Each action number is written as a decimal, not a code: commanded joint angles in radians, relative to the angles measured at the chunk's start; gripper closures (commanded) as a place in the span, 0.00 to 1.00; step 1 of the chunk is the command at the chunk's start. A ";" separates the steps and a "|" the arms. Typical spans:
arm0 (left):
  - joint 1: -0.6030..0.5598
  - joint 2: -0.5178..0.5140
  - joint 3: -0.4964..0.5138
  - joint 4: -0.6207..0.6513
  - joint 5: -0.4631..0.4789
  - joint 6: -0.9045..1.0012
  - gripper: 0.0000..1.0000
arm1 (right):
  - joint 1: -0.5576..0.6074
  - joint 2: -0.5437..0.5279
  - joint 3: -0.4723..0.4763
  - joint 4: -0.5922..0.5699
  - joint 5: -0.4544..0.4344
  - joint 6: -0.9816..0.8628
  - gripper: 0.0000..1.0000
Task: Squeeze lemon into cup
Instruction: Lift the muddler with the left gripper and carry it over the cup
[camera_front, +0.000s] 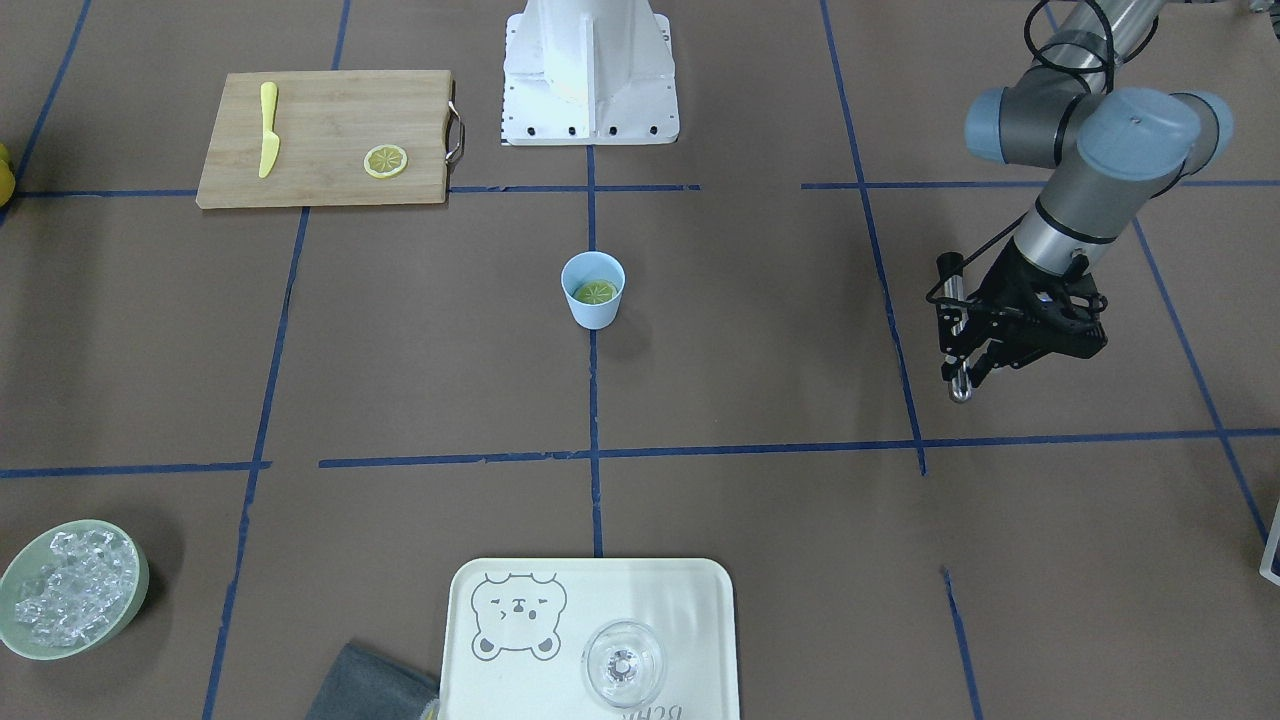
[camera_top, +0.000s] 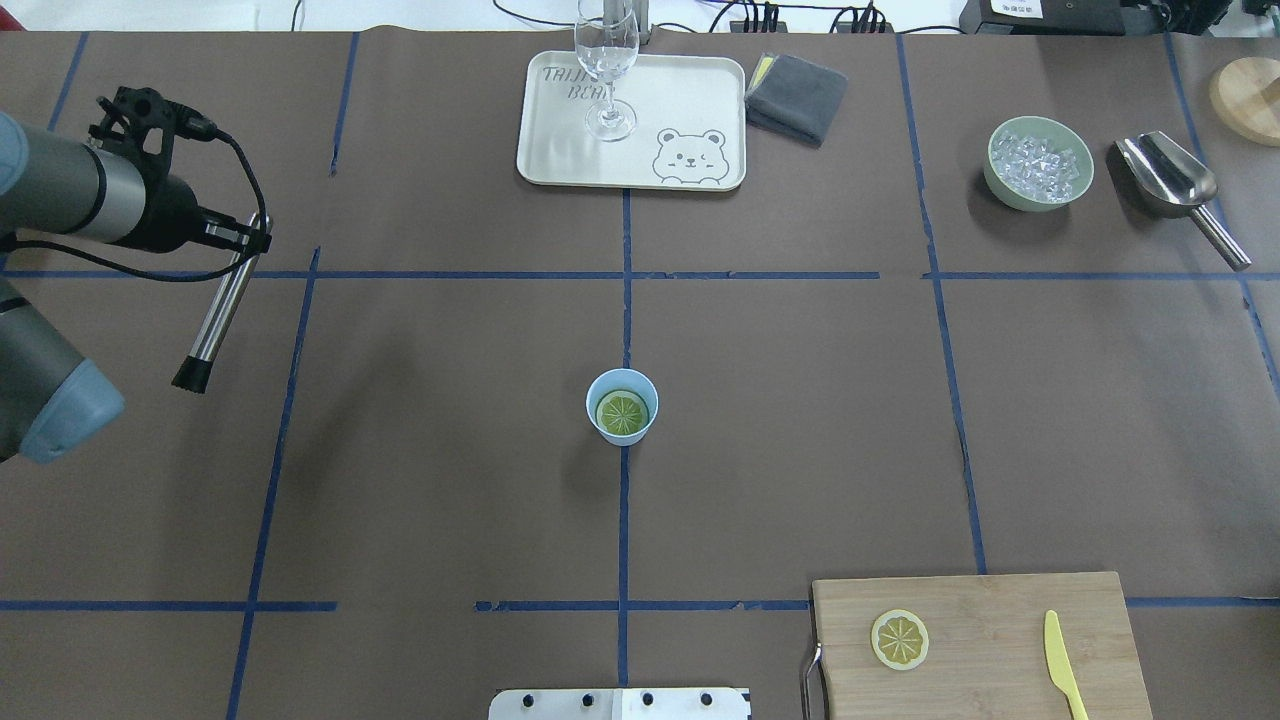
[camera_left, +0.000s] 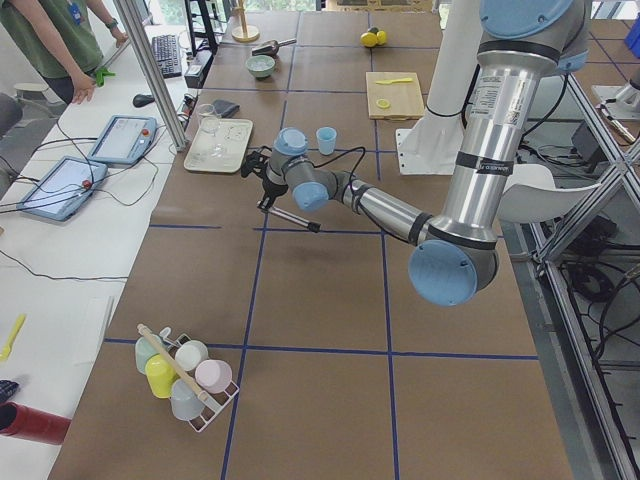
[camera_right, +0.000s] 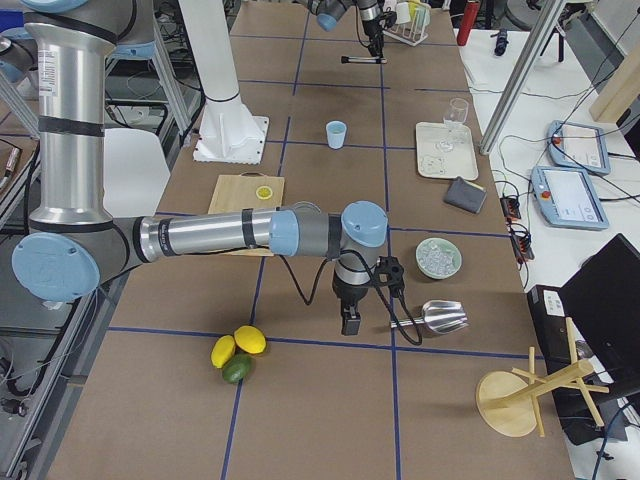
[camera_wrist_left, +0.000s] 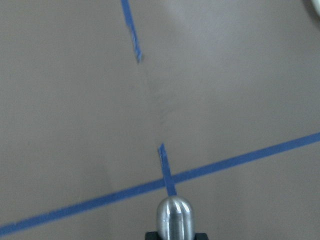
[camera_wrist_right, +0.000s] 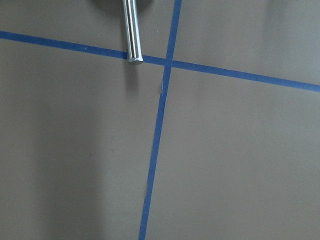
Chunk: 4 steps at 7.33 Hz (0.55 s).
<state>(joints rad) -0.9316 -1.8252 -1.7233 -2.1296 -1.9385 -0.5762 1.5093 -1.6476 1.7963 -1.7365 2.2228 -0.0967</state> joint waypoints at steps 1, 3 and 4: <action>-0.016 -0.101 -0.005 -0.092 0.049 0.159 1.00 | 0.005 0.000 0.000 0.000 0.000 0.002 0.00; -0.016 -0.105 0.005 -0.408 0.043 0.147 1.00 | 0.005 -0.001 0.000 -0.002 0.000 0.003 0.00; -0.010 -0.105 0.025 -0.519 0.046 0.139 1.00 | 0.008 -0.001 0.000 0.000 0.003 0.003 0.00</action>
<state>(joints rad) -0.9461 -1.9276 -1.7153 -2.4997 -1.8942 -0.4314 1.5151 -1.6484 1.7963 -1.7371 2.2235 -0.0941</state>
